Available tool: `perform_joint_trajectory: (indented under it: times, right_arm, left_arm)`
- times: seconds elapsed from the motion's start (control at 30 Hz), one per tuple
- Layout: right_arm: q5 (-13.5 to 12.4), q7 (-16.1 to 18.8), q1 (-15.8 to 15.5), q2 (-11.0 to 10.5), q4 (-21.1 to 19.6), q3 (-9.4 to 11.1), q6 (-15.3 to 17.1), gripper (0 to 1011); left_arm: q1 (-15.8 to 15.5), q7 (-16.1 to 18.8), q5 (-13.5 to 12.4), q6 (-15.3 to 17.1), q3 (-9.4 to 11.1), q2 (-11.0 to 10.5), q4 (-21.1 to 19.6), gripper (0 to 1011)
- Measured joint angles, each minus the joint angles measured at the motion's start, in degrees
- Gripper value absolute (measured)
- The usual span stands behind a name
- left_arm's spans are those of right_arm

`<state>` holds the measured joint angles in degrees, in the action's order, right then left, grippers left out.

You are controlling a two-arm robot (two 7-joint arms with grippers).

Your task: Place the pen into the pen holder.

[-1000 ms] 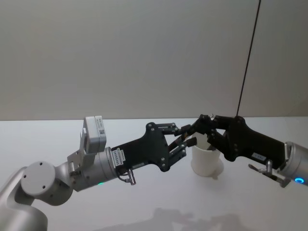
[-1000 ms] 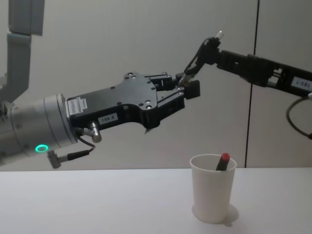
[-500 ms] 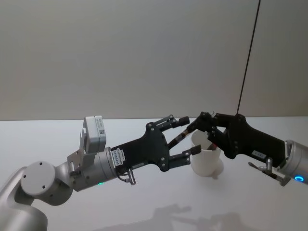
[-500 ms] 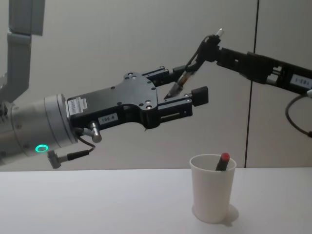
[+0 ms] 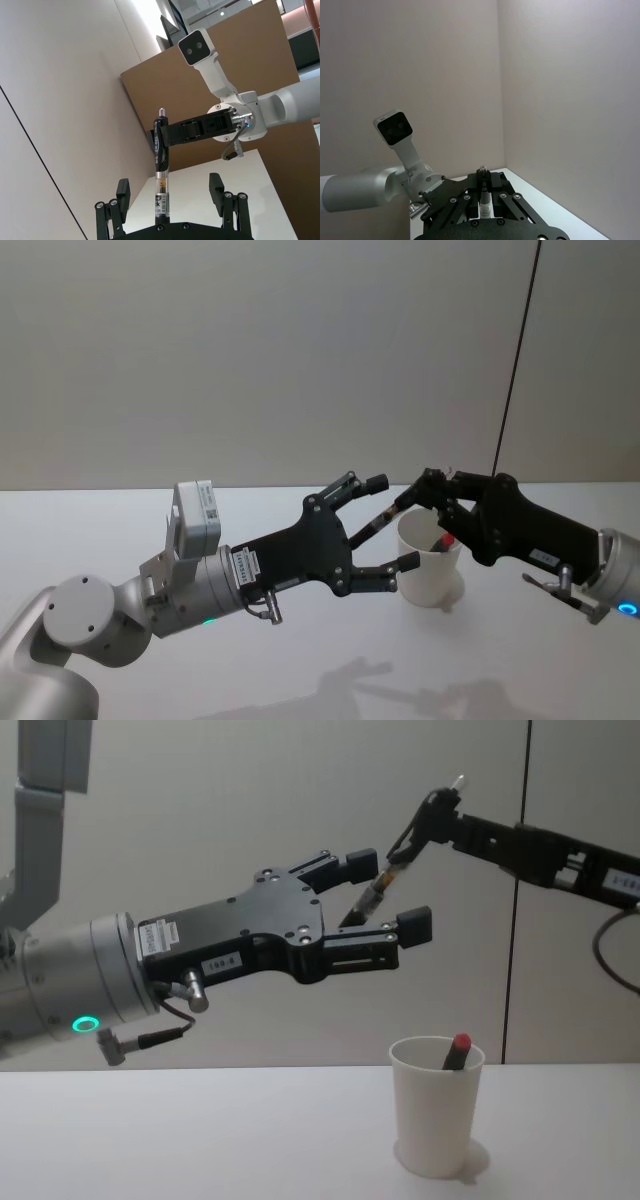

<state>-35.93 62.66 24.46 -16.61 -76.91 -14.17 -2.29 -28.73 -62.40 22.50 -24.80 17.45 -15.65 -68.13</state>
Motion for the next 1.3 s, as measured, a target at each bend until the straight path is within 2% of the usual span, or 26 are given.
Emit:
perform_joint_trajectory:
  times: [0.73, 0.87, 1.3]
  right_arm:
    - [-0.9, -3.48, -1.22, -3.0, -1.3, 1.77, -0.89, 143]
    - [-0.88, -5.23, -1.59, -3.45, -1.74, 2.06, -1.2, 143]
    - [1.38, -15.26, -3.15, -4.26, -3.81, 2.39, -2.55, 143]
  left_arm:
    - [0.0, 0.0, 0.0, 0.0, 0.0, 0.0, 0.0, 1004]
    - [0.0, 0.0, 0.0, 0.0, 0.0, 0.0, 0.0, 1004]
    - [0.0, 0.0, 0.0, 0.0, 0.0, 0.0, 0.0, 1004]
